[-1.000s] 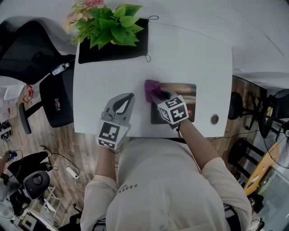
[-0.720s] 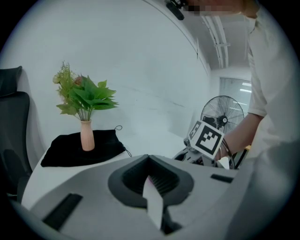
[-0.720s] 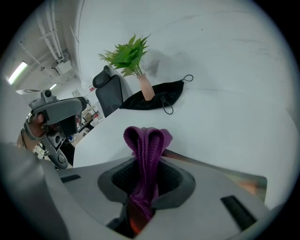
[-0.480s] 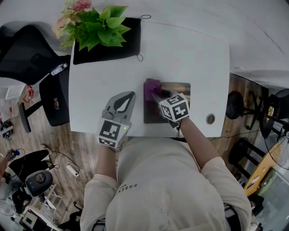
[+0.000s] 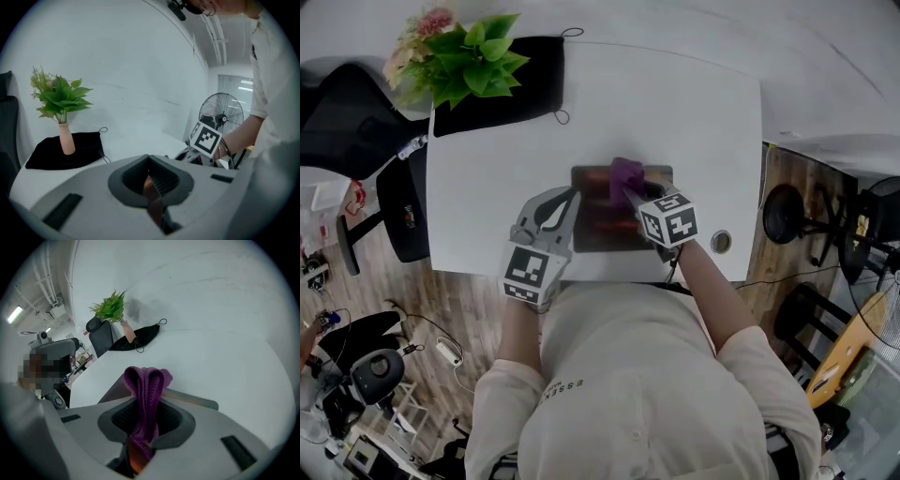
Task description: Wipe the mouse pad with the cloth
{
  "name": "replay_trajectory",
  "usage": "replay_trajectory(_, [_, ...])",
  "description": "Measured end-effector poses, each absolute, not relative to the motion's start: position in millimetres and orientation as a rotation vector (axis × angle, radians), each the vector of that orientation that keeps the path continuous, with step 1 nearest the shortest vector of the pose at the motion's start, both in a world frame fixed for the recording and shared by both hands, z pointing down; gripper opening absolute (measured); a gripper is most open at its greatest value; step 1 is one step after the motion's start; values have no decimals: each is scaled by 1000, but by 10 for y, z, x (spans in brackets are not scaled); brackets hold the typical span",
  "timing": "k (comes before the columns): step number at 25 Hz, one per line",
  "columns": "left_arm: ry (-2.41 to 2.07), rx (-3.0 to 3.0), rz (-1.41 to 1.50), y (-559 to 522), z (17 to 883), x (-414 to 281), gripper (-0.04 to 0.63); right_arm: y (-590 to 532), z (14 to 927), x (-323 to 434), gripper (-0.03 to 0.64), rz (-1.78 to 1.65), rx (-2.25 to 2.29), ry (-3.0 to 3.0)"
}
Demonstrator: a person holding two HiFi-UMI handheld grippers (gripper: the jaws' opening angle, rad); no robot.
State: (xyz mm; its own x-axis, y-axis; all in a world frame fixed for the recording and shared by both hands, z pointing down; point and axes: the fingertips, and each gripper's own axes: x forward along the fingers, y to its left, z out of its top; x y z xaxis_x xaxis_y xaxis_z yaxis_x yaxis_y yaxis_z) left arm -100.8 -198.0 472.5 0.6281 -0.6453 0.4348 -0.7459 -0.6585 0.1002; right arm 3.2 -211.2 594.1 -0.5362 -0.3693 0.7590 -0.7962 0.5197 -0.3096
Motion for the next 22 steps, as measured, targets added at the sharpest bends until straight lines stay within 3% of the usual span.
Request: replay_trajectory(22, [-1193, 2601, 583, -1577, 4603, -163, 2, -2024, 5962, 1398, 94, 915, 1097, -2048])
